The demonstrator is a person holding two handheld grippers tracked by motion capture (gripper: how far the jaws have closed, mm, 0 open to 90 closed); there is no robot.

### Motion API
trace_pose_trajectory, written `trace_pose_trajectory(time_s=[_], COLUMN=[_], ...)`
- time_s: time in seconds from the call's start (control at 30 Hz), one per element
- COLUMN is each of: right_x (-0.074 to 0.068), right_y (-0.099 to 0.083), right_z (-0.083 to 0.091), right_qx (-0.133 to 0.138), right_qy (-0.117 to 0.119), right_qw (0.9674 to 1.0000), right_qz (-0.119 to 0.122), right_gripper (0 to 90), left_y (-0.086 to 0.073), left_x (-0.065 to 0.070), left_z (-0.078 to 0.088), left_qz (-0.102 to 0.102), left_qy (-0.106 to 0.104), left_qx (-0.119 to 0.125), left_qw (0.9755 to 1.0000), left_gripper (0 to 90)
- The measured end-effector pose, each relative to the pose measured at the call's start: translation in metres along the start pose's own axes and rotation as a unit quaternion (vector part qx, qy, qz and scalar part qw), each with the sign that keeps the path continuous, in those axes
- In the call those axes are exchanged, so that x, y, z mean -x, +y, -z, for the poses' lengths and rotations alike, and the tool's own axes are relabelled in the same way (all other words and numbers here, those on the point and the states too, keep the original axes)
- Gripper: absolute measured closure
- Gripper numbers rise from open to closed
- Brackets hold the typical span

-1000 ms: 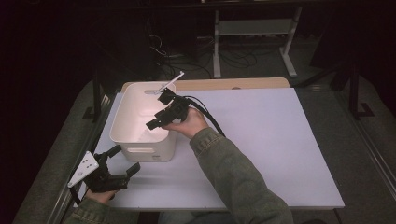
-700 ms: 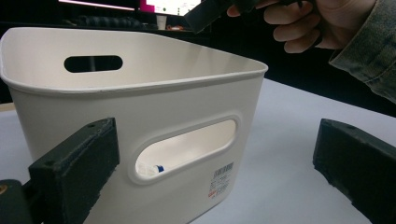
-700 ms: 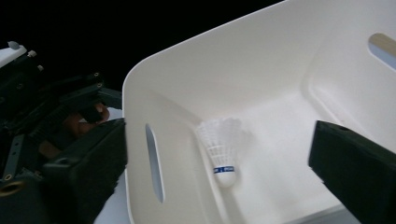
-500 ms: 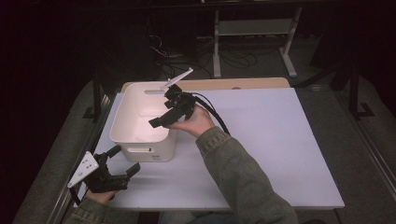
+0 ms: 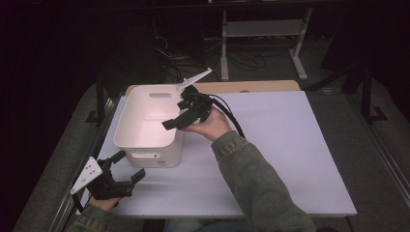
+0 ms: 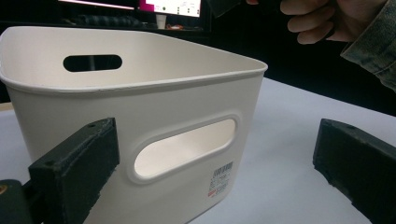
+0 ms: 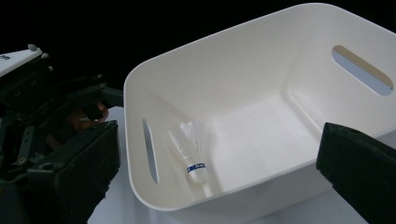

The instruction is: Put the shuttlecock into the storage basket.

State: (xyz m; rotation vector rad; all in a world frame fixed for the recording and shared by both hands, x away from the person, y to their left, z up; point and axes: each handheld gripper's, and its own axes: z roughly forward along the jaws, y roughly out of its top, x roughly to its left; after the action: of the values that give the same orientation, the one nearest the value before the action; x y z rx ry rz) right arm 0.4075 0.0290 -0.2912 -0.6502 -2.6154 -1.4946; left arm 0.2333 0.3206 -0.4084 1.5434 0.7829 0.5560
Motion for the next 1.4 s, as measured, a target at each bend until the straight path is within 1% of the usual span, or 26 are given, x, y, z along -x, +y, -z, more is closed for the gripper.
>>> trace_pose_trajectory(time_s=[0.03,0.07,0.1,0.13,0.17,0.2,0.23,0.27,0.3,0.33,0.37,0.53,0.57,0.7,0.77,0.8,0.83,1.03,1.07,1.1,1.13,1.17,1.2,1.4], right_x=[0.001,0.001,0.003,0.002,0.002,0.001,0.001,0.002,0.002,0.002,0.003,0.003,0.002,0.002,0.002,0.002,0.002,0.005,0.007,0.008,0.009,0.009,0.011,0.016], right_y=[-0.002,-0.002,-0.004,-0.005,-0.005,-0.007,-0.007,-0.009,-0.011,-0.011,-0.014,-0.018,-0.019,-0.022,-0.025,-0.026,-0.027,-0.035,-0.039,-0.042,-0.044,-0.044,-0.049,-0.059], right_z=[0.004,0.004,0.007,0.009,0.009,0.013,0.013,0.015,0.017,0.017,0.019,0.023,0.025,0.029,0.033,0.034,0.036,0.045,0.050,0.052,0.054,0.054,0.058,0.070], right_qx=[-0.003,-0.003,-0.001,0.000,0.000,0.000,0.000,-0.001,0.000,0.000,-0.002,0.003,0.002,0.009,0.015,0.019,0.023,0.032,0.037,0.041,0.043,0.043,0.046,0.055], right_qy=[-0.003,-0.003,-0.013,-0.013,-0.013,-0.025,-0.025,-0.024,-0.024,-0.024,-0.030,-0.035,-0.041,-0.040,-0.047,-0.049,-0.050,-0.064,-0.070,-0.073,-0.075,-0.075,-0.080,-0.086], right_qw=[1.0000,1.0000,0.9999,0.9999,0.9999,0.9997,0.9997,0.9997,0.9997,0.9997,0.9996,0.9994,0.9992,0.9992,0.9988,0.9986,0.9984,0.9975,0.9969,0.9965,0.9962,0.9962,0.9957,0.9947], right_qz=[-0.003,-0.003,0.005,-0.001,-0.001,-0.001,-0.001,-0.003,-0.005,-0.005,-0.001,-0.002,0.002,0.001,0.004,0.005,0.003,0.003,0.004,0.001,0.001,0.001,-0.003,-0.014], right_gripper=[0.0,0.0,0.0,0.0,0.0,0.0,0.0,0.0,0.0,0.0,0.0,0.0,0.0,0.0,0.0,0.0,0.0,0.0,0.0,0.0,0.0,0.0,0.0,0.0], left_y=[0.000,0.000,0.000,0.000,0.000,0.000,0.000,0.000,0.000,0.000,0.000,0.000,0.000,0.000,0.000,0.000,0.000,0.000,0.000,0.000,0.000,0.000,0.000,0.000], left_x=[0.000,0.000,0.001,0.001,0.000,0.001,0.002,0.002,0.000,0.000,0.000,0.001,0.000,0.000,0.000,0.000,0.001,0.001,0.000,0.000,0.000,0.000,0.000,0.000], left_z=[0.000,0.000,0.000,0.000,0.000,0.000,-0.001,-0.001,0.000,0.000,0.000,0.000,0.000,0.000,0.000,0.001,0.000,-0.001,0.000,0.000,0.001,0.001,0.000,0.000], left_qz=[-0.001,-0.001,0.001,0.001,0.001,0.001,0.010,0.008,0.001,0.001,0.000,0.001,0.000,0.001,0.002,-0.004,0.002,0.005,0.000,0.001,-0.001,-0.001,0.001,0.001], left_qy=[0.000,0.000,0.000,0.000,-0.001,-0.001,-0.002,-0.002,-0.001,-0.001,0.000,0.000,0.001,0.000,-0.001,-0.001,-0.001,-0.002,-0.001,0.000,0.002,0.001,0.003,0.001], left_qx=[-0.001,-0.001,0.000,0.000,-0.001,-0.001,0.007,0.006,0.000,0.000,-0.001,0.000,0.000,0.000,0.001,-0.004,0.001,0.002,-0.004,-0.003,-0.009,-0.005,-0.003,0.000], left_qw=[1.0000,1.0000,1.0000,1.0000,1.0000,1.0000,0.9999,1.0000,1.0000,1.0000,1.0000,1.0000,1.0000,1.0000,1.0000,1.0000,1.0000,1.0000,1.0000,1.0000,1.0000,1.0000,1.0000,1.0000], left_gripper=[0.0,0.0,0.0,0.0,0.0,0.0,0.0,0.0,0.0,0.0,0.0,0.0,0.0,0.0,0.0,0.0,0.0,0.0,0.0,0.0,0.0,0.0,0.0,0.0])
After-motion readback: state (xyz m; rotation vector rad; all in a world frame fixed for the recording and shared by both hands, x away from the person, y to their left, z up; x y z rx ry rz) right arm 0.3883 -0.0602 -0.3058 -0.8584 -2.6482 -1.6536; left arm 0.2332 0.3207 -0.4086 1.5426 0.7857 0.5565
